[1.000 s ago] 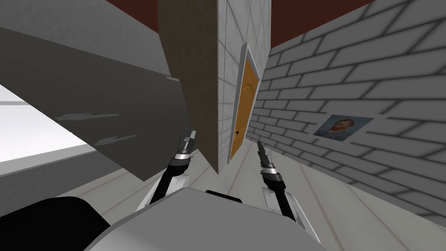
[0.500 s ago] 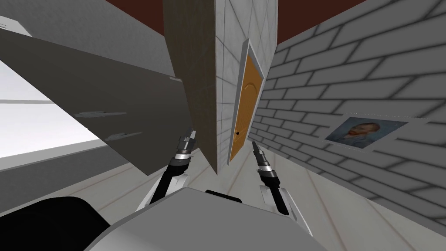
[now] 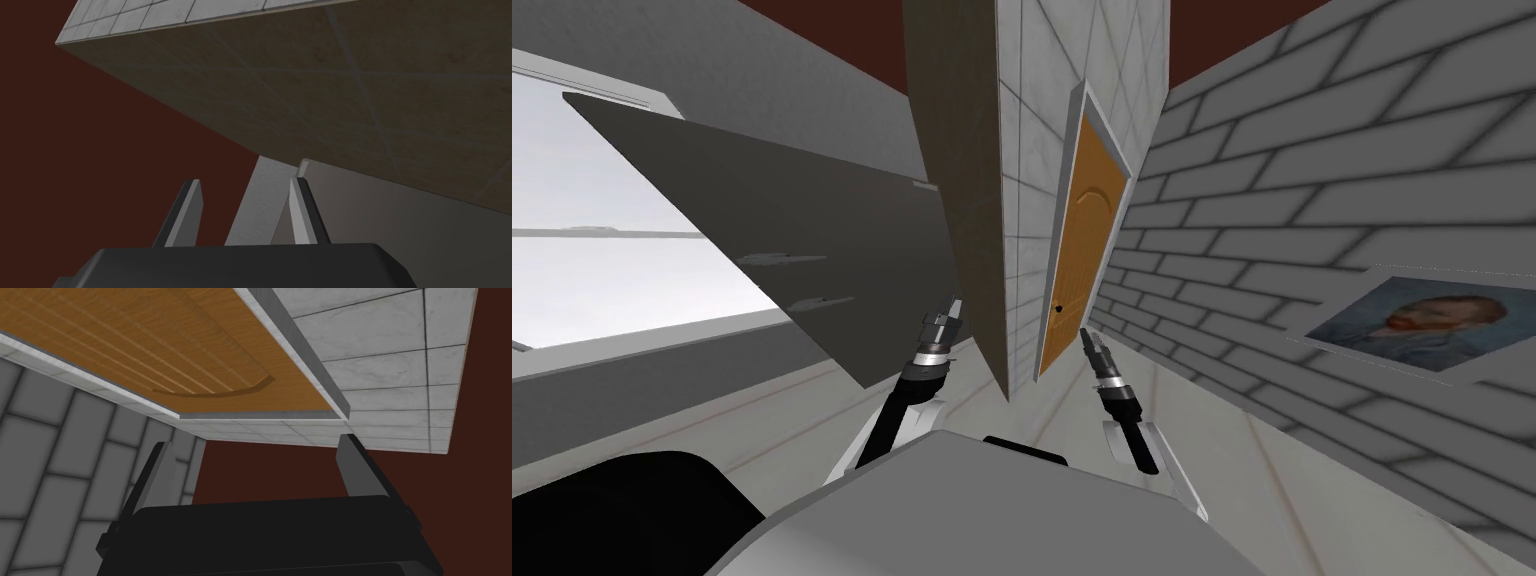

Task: Push the door open

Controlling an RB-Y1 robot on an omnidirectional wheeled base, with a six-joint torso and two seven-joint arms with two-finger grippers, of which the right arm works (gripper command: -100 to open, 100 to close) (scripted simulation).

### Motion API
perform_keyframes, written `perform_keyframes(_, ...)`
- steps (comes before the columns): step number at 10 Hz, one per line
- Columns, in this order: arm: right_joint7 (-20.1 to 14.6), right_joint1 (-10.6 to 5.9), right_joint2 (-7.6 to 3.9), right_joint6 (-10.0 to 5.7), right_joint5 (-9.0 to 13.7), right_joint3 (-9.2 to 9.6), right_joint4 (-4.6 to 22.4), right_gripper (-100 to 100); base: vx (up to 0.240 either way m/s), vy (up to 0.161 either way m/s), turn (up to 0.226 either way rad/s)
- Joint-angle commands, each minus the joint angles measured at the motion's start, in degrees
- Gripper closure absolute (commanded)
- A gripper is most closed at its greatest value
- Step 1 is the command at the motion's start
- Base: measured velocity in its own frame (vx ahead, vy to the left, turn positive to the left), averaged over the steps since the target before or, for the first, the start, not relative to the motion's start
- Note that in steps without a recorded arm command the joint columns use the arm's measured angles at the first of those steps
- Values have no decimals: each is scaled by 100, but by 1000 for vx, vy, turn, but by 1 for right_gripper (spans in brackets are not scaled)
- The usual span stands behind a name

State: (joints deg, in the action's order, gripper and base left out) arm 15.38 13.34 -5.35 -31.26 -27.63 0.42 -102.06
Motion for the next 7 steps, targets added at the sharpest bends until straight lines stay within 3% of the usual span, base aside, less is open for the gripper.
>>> perform_keyframes(1, 176, -143, -3, 17, -239, 17, 266, -100, 36, -185, 220)
perform_keyframes(7, 625, -571, 21, 49, -851, 42, 1023, -100, 50, -168, 153)
